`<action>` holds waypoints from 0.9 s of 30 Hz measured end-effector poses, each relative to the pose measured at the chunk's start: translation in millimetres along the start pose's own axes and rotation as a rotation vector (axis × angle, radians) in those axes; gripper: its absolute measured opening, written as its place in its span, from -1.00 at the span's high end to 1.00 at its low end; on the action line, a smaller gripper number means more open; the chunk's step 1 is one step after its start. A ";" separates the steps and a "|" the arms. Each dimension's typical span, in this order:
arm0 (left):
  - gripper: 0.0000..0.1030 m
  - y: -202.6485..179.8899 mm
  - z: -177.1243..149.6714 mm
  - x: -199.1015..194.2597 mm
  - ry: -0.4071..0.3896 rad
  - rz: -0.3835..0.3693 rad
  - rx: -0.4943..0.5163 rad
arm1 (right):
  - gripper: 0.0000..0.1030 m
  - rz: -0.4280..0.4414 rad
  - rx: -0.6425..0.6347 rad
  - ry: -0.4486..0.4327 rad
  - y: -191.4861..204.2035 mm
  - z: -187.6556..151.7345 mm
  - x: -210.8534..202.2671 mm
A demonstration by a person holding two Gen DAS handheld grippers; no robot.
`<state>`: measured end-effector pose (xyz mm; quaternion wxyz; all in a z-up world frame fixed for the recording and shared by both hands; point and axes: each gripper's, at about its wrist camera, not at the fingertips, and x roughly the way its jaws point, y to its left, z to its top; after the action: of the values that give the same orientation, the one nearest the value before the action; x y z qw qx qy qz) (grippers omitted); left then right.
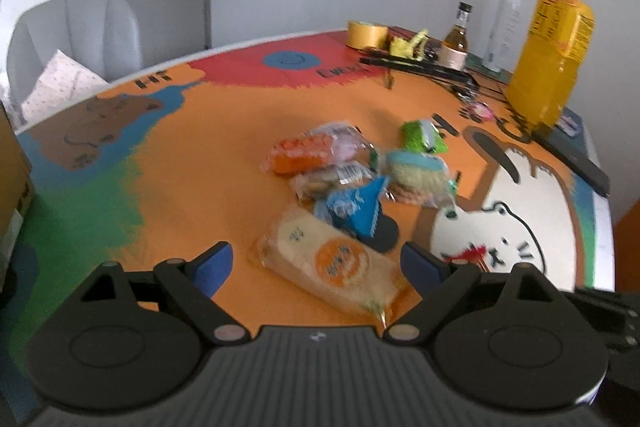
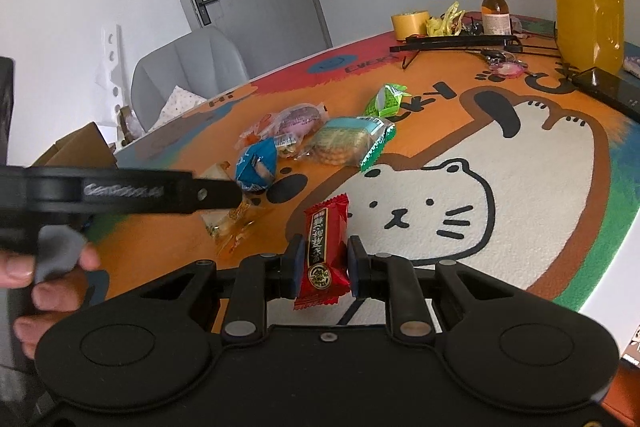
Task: Organize snacks
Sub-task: 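Grasp the orange-label bread packet with the left tool, then carry the red bar and bread packet to the box and release both inside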
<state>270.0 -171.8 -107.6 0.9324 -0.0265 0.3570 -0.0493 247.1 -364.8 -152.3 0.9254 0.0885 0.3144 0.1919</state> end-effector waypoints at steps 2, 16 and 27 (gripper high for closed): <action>-0.77 0.2 2.6 4.9 0.001 0.007 -0.013 | 0.59 0.007 0.005 0.000 -1.6 0.5 0.5; -0.51 10.1 -12.6 8.8 0.050 0.004 0.004 | 0.50 -0.049 -0.064 0.001 13.8 -0.8 3.6; 0.35 33.6 -16.9 -15.1 0.035 -0.018 -0.030 | 0.58 -0.025 -0.099 0.034 36.1 -1.7 4.8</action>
<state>250.0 -137.0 -112.9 0.9250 -0.0430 0.3738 -0.0527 238.7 -329.8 -145.9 0.9256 0.0354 0.3211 0.1973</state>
